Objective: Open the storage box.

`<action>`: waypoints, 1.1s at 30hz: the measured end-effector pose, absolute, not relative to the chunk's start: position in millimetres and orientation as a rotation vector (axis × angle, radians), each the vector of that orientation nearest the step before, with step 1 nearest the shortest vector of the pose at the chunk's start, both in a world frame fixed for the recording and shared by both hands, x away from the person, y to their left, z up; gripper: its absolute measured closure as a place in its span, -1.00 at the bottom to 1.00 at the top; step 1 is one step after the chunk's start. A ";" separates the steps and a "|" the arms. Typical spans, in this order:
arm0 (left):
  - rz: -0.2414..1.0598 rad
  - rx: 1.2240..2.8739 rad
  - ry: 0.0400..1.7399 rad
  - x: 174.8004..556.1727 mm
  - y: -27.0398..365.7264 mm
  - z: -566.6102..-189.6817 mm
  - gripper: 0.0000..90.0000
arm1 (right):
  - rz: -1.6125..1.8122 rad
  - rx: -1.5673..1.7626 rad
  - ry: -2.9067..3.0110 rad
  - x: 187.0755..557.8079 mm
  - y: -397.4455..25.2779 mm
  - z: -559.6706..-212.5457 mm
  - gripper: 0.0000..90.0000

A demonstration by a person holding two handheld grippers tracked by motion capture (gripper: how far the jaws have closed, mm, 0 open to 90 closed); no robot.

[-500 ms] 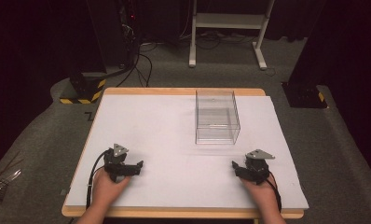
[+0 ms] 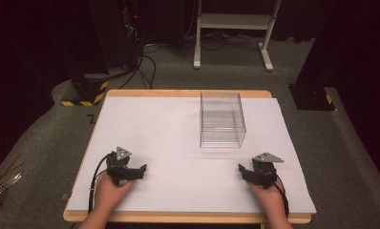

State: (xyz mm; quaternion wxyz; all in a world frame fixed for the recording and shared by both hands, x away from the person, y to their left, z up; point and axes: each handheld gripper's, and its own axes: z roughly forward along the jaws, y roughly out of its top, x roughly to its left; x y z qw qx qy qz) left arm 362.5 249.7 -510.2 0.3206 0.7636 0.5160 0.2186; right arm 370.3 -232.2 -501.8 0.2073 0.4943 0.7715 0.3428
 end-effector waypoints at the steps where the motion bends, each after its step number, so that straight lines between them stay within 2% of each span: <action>1: 0.574 2.007 1.356 362.5 249.7 -510.2 -0.94 | 0.959 1.377 2.148 370.5 -232.7 -501.7 -0.17; 12: 0.574 2.006 1.356 362.5 249.7 -510.2 -0.94 | 1.013 1.295 2.140 365.3 -233.8 -498.1 -0.11; 26: 0.574 2.007 1.356 362.5 249.7 -510.2 -0.94 | 1.090 1.217 2.129 360.5 -228.0 -486.4 0.07; 33: 0.574 2.007 1.356 362.5 249.8 -510.2 -0.94 | 1.131 1.204 2.126 362.5 -223.5 -483.0 0.05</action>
